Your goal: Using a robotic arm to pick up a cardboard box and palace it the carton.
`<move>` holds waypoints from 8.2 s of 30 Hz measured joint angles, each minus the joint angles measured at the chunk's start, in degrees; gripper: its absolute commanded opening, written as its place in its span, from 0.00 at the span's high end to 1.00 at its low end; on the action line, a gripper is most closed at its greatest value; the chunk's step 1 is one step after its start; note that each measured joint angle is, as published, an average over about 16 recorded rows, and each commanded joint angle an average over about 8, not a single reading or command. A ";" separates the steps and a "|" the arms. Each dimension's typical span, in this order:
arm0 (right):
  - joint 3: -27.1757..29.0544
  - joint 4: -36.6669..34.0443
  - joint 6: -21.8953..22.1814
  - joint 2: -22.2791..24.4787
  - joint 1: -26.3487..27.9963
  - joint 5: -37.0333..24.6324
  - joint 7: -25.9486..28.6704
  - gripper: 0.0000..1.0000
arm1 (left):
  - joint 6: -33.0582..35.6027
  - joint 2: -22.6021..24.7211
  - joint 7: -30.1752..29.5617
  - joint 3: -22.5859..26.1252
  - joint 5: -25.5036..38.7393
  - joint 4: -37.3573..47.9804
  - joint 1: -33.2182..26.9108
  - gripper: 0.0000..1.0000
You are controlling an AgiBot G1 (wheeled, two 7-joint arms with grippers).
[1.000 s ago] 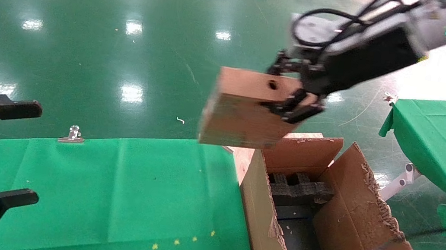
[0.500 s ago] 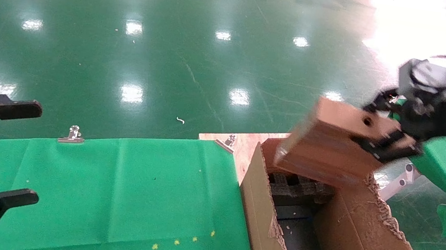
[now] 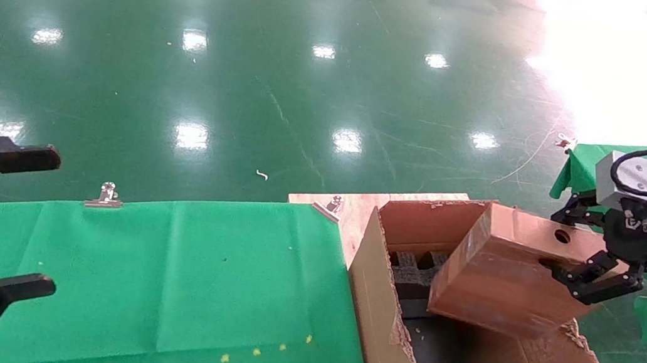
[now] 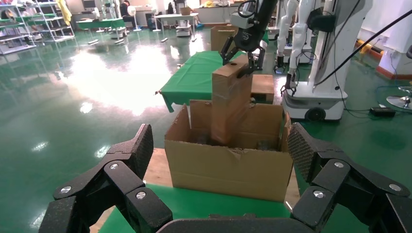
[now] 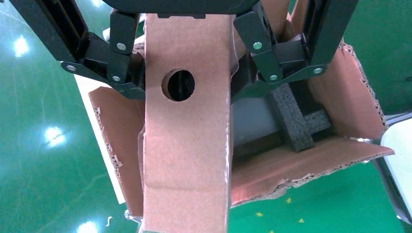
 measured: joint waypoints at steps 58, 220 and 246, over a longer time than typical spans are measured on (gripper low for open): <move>-8.39 20.43 26.79 7.39 -3.53 -11.84 71.69 1.00 | -0.02 -0.01 0.01 0.00 -0.03 0.02 0.01 0.00; -3.60 21.84 48.47 -7.11 -21.66 -4.71 88.01 0.00 | -0.06 -0.02 0.02 0.01 -0.04 0.04 0.03 0.00; 14.90 27.66 38.44 -5.59 -29.17 3.76 75.58 0.00 | -0.08 -0.04 0.02 0.02 -0.04 0.05 0.04 0.00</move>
